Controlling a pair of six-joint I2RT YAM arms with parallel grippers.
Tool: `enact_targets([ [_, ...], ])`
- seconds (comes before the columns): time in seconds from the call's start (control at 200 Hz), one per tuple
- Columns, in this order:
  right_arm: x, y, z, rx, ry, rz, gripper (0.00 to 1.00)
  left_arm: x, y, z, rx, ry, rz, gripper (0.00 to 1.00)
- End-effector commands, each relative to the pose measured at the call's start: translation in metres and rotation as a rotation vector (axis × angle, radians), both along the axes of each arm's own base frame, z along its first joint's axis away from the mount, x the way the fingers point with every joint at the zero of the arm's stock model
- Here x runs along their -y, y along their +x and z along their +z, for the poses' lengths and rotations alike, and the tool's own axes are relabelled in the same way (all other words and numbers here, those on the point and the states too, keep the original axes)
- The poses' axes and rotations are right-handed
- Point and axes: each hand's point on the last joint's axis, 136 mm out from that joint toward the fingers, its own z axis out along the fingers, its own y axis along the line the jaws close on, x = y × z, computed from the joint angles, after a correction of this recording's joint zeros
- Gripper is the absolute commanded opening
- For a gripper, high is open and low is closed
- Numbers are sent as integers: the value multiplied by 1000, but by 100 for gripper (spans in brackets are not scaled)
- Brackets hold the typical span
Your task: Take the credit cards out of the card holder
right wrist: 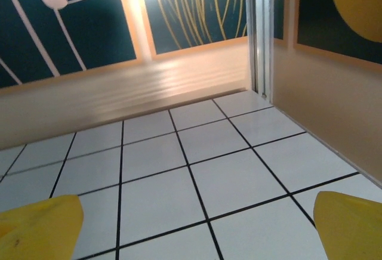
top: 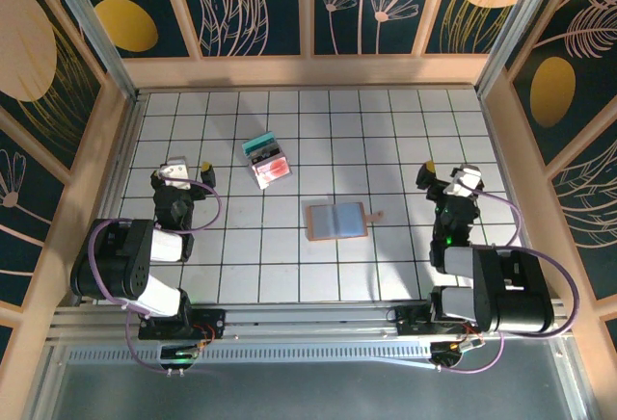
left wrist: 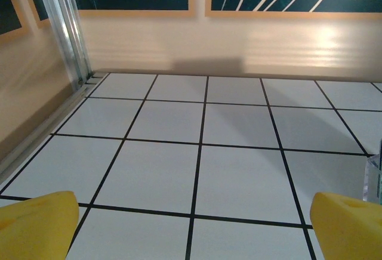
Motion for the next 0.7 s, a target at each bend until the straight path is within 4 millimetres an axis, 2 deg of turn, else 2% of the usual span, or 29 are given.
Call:
enact_targets([
  [0.0,1,-4,5,61,37,31,99,0,1,9,40,-19,-5,99],
  [0.185,2,4,-12,36,51,44,99,0,1,9,41,-19,-5,99],
  [0.34,-9,18,-23,4,28,108,99,-1,0,9,41,-19,-4,99],
  [0.45,-32,37,-32,-77,-10,248,99,-1,0,9,42,-19,1,99],
  [0.581,-49,34,-32,-71,-33,352,99,-9,1,9,40,-31,46,99],
  [0.696,-53,31,-32,-67,-33,384,99,-9,1,9,39,-31,47,99],
])
